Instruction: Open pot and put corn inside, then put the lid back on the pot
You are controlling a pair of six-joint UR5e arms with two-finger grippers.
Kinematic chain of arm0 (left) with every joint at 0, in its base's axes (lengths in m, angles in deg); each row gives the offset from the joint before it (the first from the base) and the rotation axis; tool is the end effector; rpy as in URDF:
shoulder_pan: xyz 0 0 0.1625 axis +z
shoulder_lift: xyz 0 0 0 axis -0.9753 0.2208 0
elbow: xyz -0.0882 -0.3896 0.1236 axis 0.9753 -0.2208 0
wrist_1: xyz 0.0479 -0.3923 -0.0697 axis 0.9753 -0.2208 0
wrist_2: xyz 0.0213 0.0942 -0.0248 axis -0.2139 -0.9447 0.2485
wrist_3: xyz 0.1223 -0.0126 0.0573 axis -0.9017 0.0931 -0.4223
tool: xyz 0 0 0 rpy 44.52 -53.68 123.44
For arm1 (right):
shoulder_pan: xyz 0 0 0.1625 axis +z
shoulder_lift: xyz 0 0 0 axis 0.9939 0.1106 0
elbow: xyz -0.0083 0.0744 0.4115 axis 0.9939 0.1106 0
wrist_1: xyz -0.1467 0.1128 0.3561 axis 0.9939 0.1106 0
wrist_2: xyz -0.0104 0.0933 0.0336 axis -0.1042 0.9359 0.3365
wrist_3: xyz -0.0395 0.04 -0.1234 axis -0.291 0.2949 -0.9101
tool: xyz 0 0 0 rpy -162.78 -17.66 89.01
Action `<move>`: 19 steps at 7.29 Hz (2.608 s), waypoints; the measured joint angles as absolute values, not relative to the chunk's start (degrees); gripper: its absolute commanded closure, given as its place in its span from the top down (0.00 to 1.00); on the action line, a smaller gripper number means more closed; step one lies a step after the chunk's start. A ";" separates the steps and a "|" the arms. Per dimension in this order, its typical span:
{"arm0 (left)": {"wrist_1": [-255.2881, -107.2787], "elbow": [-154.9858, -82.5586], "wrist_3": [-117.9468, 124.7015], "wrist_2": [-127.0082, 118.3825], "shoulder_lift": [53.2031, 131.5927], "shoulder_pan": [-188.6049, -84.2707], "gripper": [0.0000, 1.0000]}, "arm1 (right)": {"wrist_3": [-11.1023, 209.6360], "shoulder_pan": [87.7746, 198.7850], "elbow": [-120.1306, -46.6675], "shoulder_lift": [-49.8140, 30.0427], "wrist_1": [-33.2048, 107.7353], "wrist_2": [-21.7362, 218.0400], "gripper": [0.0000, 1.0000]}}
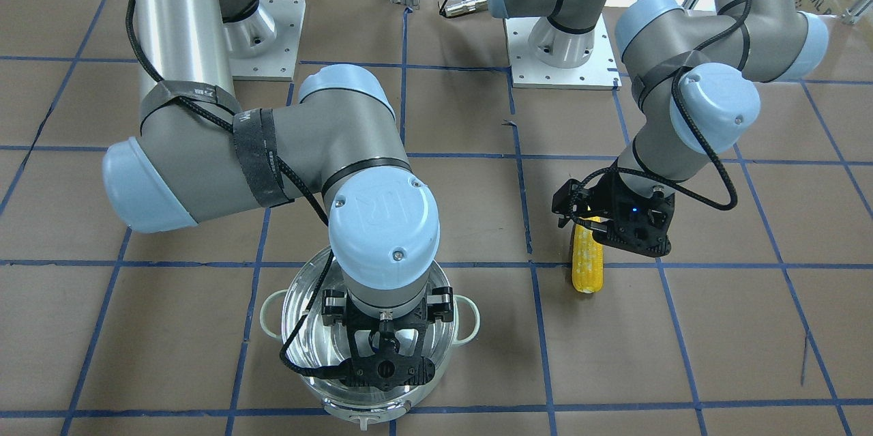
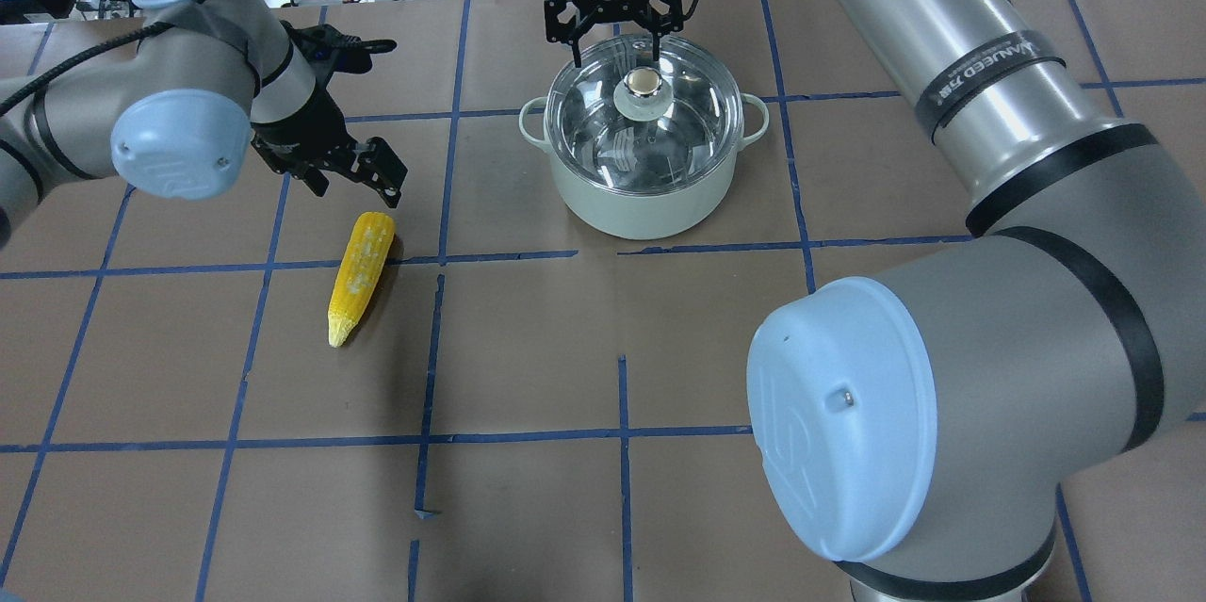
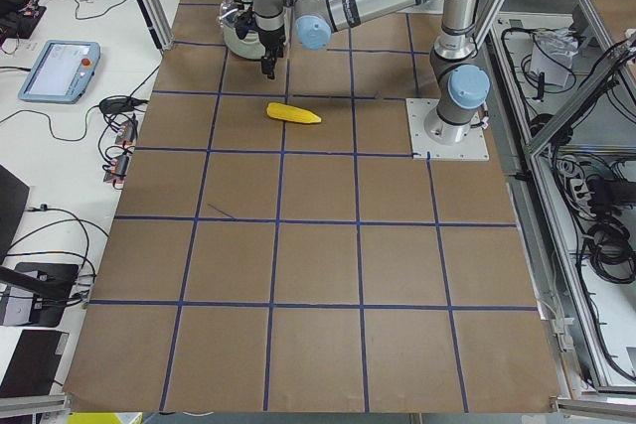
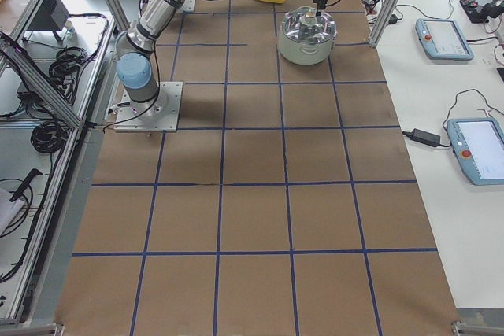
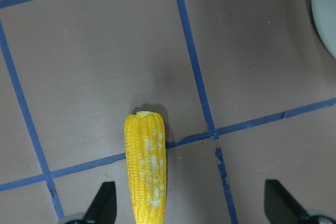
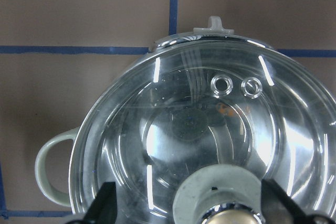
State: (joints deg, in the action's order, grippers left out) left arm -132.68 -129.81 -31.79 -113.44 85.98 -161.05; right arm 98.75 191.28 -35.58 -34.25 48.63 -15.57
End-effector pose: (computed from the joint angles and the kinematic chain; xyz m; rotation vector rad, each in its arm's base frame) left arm -0.0810 -0.5426 0.2683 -0.3813 -3.0650 -0.0600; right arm 0.3582 -0.6921 0.3247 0.0450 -3.1217 -0.0345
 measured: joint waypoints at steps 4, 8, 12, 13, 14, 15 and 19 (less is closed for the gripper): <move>-121.38 -138.20 -32.68 -113.97 87.64 -157.07 1.00 | 97.38 190.37 -42.72 -31.06 51.90 -15.72 0.93; -114.92 -138.78 -32.13 -114.08 90.27 -156.29 1.00 | 97.11 189.38 -47.63 -28.08 54.89 -15.31 0.75; -109.39 -141.92 -29.51 -114.05 91.97 -156.71 1.00 | 97.93 189.78 -48.34 -28.13 54.95 -14.93 0.63; -106.94 -143.19 -29.58 -114.09 92.11 -156.65 0.99 | 97.91 189.77 -48.62 -28.07 54.92 -14.95 0.43; -105.79 -143.74 -29.64 -114.03 92.25 -156.49 0.79 | 97.90 189.72 -48.71 -28.00 54.92 -14.94 0.24; -105.26 -144.03 -29.59 -113.83 92.34 -156.33 0.33 | 97.88 189.71 -48.69 -27.96 54.94 -14.87 0.15; -105.34 -143.79 -26.32 -114.02 92.15 -156.70 0.03 | 97.64 189.46 -46.67 -27.56 54.16 -14.91 0.11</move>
State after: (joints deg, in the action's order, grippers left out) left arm -105.34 -143.79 -26.32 -114.02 92.15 -156.70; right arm 97.64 189.46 -46.67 -27.56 54.16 -14.91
